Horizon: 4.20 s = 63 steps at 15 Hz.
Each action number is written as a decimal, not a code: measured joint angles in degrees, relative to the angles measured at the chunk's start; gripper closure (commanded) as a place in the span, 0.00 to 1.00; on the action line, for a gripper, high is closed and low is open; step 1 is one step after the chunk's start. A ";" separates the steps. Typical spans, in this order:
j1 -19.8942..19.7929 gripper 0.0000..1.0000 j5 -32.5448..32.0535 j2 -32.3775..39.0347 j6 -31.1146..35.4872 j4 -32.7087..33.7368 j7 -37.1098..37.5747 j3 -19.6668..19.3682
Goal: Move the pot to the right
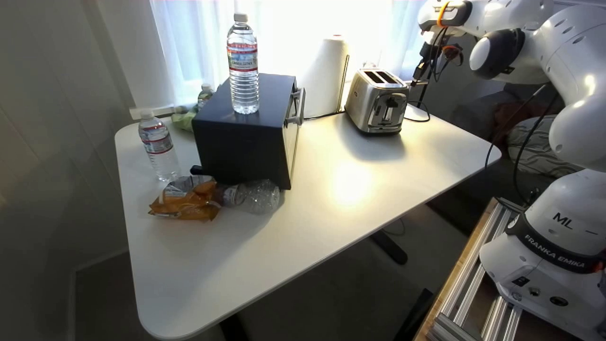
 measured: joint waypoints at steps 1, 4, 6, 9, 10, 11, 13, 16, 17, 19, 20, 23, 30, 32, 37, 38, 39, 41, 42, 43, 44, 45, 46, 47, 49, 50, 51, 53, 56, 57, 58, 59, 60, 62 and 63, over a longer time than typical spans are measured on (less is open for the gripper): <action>0.05 0.72 0.00 -0.04 -0.18 -0.02 -0.23 0.00; -0.02 0.72 0.01 0.19 -0.16 -0.13 -0.11 0.00; -0.01 0.72 0.01 0.19 -0.15 -0.13 -0.11 0.00; -0.01 0.93 0.01 0.22 -0.15 -0.13 -0.11 0.00; -0.02 0.93 -0.03 0.28 -0.13 -0.13 -0.35 -0.03; -0.01 0.93 -0.27 0.35 0.08 -0.13 -1.16 -0.13; -0.08 0.93 -0.95 0.48 0.15 -0.13 -3.83 -0.44; -0.93 0.93 -1.56 0.70 0.05 -0.14 -10.40 -0.87; -1.39 0.93 -1.62 0.81 -0.01 -0.14 -12.98 -0.93; -2.38 0.93 -1.66 0.99 -0.13 -0.14 -17.78 -0.95; -2.80 0.93 -1.69 1.07 -0.14 -0.14 -20.13 -0.96; -3.78 0.93 -2.06 1.10 -0.24 -0.13 -27.03 -1.16; -4.68 0.93 -3.96 1.07 -0.35 -0.12 -39.36 -3.16; -4.85 0.93 -4.44 1.06 -0.45 -0.12 -42.20 -3.71; -4.98 0.93 -5.81 1.05 -0.91 -0.12 -49.22 -4.70; -4.97 0.93 -6.15 1.05 -0.91 -0.12 -50.45 -4.88; -4.94 0.93 -6.58 1.05 -0.94 -0.12 -51.60 -5.12; -4.88 0.72 -7.02 1.04 -0.95 -0.11 -52.52 -5.49; -4.89 0.72 -7.00 1.04 -0.95 -0.11 -52.45 -5.47; -4.89 0.72 -7.00 1.03 -0.95 -0.11 -52.45 -5.47; -4.89 0.72 -7.00 1.03 -0.95 -0.11 -52.45 -5.47; -4.89 0.72 -7.00 1.03 -0.95 -0.11 -52.44 -5.47; -4.89 0.72 -7.00 1.03 -0.95 -0.11 -52.44 -5.47; -4.89 0.93 -7.00 1.03 -0.95 -0.11 -52.44 -5.47; -4.89 0.93 -7.00 1.03 -0.95 -0.11 -52.44 -5.47; -4.88 0.93 -7.01 1.03 -0.87 -0.11 -52.56 -5.47; -4.86 0.93 -7.07 1.04 -0.74 -0.11 -52.97 -5.47; -4.79 0.93 -7.27 1.14 0.10 -0.11 -54.79 -5.49; -4.77 0.93 -7.46 1.43 1.98 -0.11 -59.47 -5.49; -4.80 0.93 -7.46 1.46 2.15 -0.11 -61.24 -5.49; -4.84 0.93 -7.46 1.46 2.15 -0.11 -63.15 -5.48; -4.86 0.93 -7.46 1.45 2.17 -0.11 -65.05 -5.47; -4.88 0.93 -7.46 1.45 2.23 -0.11 -66.89 -5.45; -4.88 0.93 -7.46 1.45 2.32 -0.11 -70.71 -5.41; -4.87 0.93 -7.46 1.46 2.32 -0.11 -72.80 -5.40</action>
